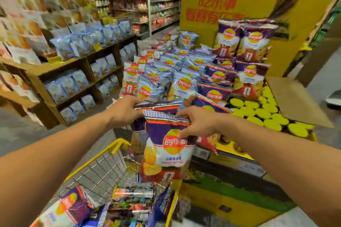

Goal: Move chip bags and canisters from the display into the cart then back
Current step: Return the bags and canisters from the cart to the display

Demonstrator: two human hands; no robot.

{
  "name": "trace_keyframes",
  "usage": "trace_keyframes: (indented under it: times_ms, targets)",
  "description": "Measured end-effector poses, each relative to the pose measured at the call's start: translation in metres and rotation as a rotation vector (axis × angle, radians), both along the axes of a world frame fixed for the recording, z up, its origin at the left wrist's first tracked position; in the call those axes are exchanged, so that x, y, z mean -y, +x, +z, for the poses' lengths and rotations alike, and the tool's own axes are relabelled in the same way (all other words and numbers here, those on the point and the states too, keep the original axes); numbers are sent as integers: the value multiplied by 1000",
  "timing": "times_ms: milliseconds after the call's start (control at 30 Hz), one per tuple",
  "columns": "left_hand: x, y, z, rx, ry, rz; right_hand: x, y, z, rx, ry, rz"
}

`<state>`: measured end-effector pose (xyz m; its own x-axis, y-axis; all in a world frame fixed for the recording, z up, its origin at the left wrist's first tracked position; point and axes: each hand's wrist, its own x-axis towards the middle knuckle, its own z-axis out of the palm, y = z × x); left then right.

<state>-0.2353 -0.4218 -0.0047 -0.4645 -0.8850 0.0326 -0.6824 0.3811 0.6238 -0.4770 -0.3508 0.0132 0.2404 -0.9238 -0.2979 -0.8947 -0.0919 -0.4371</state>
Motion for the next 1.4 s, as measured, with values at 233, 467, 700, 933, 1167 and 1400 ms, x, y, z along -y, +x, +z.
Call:
trace_keyframes:
  times_ms: [233,467,700,933,1167,1400]
  targets:
    - [23,-78,37,-44,-29,-44,-1,-67,36,70,-147,-162]
    - [74,-157,67,-132,-82,-86,27,-146,60,117,-230,-224]
    - [134,-239,104,-232,-59,-70,94,-229,97,78,-312,-235]
    - [196,-319,123,-249,-133,-175,149,-315,114,76,-335,-259]
    - [263,-387,136,-182,-195,-138,175,-402,135,10,-391,-439]
    - [323,-432,139,-121,-242,-184,197,-441,128,-19,-453,-589]
